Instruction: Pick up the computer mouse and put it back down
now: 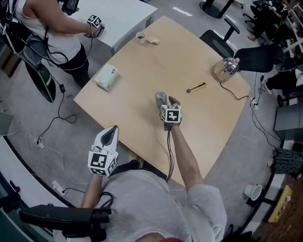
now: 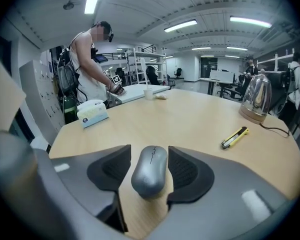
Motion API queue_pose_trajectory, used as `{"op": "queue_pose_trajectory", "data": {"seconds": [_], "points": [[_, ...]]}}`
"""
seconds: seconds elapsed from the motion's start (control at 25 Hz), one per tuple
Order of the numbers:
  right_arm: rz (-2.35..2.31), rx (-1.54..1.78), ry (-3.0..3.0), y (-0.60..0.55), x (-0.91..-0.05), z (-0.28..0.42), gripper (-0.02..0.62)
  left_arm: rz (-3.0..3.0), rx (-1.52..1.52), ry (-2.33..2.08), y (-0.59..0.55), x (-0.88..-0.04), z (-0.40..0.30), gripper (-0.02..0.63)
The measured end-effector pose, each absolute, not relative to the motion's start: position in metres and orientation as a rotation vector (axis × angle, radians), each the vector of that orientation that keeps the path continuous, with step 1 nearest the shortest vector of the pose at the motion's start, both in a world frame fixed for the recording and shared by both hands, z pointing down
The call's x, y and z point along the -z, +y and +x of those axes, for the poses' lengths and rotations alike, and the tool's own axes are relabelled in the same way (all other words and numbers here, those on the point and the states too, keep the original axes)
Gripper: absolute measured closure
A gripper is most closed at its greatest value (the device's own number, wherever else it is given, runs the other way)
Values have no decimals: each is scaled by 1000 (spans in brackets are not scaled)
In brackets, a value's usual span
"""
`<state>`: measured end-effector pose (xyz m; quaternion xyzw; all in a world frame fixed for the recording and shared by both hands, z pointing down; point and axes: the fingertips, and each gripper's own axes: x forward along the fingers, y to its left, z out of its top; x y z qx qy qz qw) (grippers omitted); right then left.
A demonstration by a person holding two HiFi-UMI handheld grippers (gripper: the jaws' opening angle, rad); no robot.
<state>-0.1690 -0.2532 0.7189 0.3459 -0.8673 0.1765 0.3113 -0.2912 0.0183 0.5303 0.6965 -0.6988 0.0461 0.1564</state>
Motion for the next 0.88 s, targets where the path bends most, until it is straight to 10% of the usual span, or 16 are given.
{"op": "queue_pose_trajectory", "data": {"seconds": [0.88], "points": [[1043, -411, -2499, -209, -617, -112, 560, 2144, -98, -1934, 11, -504, -241, 586]]}}
